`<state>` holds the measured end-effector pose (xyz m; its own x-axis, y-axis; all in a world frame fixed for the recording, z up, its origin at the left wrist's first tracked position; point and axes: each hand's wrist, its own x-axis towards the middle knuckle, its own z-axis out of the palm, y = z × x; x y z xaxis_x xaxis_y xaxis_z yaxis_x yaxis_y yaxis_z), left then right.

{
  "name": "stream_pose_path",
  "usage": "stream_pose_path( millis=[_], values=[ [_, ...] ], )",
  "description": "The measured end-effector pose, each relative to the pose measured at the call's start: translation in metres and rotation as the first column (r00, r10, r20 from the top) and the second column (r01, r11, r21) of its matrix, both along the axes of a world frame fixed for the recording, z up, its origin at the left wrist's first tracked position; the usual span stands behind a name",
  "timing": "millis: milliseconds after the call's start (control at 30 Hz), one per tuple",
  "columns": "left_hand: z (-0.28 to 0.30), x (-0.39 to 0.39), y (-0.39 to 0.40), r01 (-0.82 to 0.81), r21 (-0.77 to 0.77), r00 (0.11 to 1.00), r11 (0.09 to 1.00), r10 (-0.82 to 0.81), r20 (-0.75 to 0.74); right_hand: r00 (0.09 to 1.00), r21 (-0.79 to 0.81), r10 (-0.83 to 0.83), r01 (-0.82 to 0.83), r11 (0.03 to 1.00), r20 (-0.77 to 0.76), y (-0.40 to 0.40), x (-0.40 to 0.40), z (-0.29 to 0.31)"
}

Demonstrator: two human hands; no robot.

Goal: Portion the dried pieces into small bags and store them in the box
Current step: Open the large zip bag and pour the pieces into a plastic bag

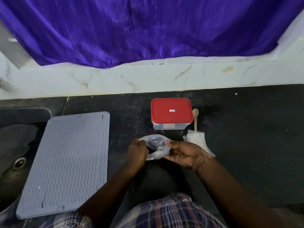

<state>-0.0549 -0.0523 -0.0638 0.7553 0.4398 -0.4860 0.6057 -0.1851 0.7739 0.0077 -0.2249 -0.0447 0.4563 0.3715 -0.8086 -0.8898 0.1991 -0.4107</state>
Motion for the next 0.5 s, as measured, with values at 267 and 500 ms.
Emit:
stream_pose_path(
  millis=[267, 500],
  values=[
    [0.004, -0.008, -0.008, -0.232, -0.506, 0.972, 0.83, 0.19, -0.136, 0.996, 0.135, -0.056, 0.065, 0.989, -0.07, 0.0, -0.004, -0.023],
    [0.022, 0.002, 0.002, -0.531, -0.71, 0.846, 0.462, 0.337, -0.413, 0.983, 0.25, 0.13, -0.095, 0.963, -0.126, -0.002, -0.005, -0.022]
  ],
)
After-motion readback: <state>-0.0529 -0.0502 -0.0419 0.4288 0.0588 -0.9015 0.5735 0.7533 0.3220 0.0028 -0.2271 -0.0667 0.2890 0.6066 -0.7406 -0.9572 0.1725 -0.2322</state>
